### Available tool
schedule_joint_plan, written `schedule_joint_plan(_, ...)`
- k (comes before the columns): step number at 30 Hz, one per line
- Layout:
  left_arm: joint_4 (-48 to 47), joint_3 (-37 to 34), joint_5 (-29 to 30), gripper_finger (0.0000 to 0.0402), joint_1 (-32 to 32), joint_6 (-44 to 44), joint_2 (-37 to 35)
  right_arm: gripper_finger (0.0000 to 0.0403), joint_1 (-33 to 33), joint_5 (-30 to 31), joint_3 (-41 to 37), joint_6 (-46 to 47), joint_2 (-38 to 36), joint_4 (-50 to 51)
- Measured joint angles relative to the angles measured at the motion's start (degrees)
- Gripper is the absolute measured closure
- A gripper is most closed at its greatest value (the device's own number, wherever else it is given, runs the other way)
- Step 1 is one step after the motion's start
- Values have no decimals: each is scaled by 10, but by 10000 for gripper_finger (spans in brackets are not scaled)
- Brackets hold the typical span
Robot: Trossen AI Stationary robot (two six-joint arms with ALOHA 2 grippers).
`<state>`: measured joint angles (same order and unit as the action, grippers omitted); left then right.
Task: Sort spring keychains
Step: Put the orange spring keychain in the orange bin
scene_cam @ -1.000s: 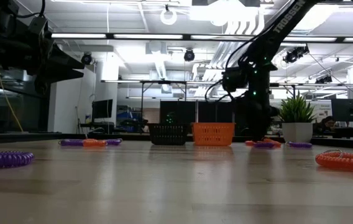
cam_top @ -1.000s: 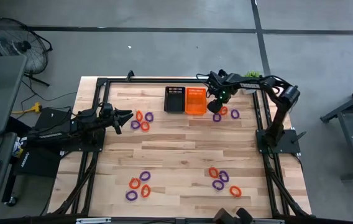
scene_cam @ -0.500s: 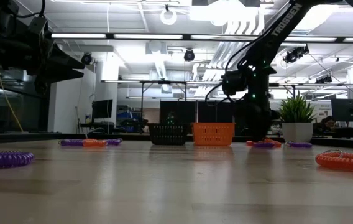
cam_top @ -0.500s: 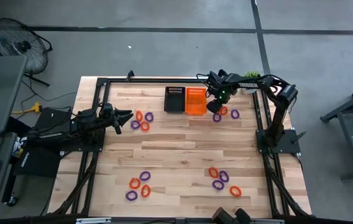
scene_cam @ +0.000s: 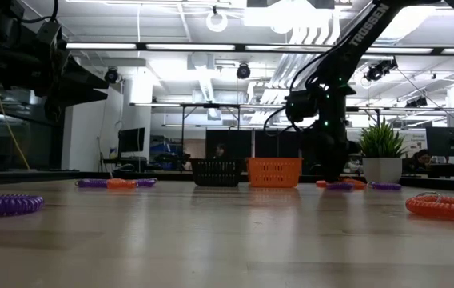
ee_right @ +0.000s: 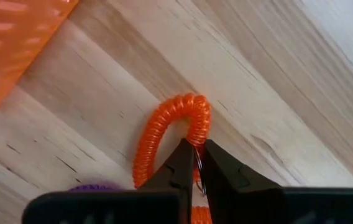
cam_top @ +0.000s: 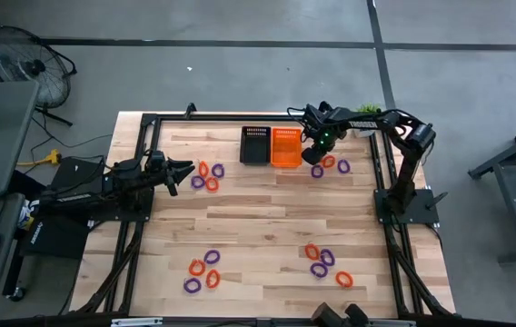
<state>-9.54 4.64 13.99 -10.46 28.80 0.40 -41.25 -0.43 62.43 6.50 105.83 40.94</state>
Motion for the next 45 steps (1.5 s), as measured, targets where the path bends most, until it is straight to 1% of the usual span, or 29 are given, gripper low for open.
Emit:
schedule_joint_plan(5, 0, 0, 0, 275, 0, 0, 0, 397, -3, 2, 3, 9, -42, 10)
schedule_joint_plan(9, 0, 0, 0, 275, 0, 0, 0, 395, -4, 7, 19, 14, -73, 31)
schedule_joint_plan(13, 0, 0, 0, 275, 0, 0, 0, 394, -4, -7, 49, 34, -100, 41)
schedule_joint_plan(15, 0, 0, 0, 275, 0, 0, 0, 395, -1, -21, 66, 44, -104, 43)
schedule_joint_plan(18, 0, 0, 0, 275, 0, 0, 0, 395, 8, -22, 95, 71, -105, 36)
schedule_joint_plan(24, 0, 0, 0, 275, 0, 0, 0, 388, 34, -30, 129, 122, -95, -14)
schedule_joint_plan(31, 0, 0, 0, 275, 0, 0, 0, 386, 52, -35, 127, 190, -71, -29)
schedule_joint_plan(39, 0, 0, 0, 275, 0, 0, 0, 380, 61, -30, 127, 201, -20, -35)
schedule_joint_plan(45, 0, 0, 0, 275, 0, 0, 0, 366, 61, -33, 127, 201, -7, -38)
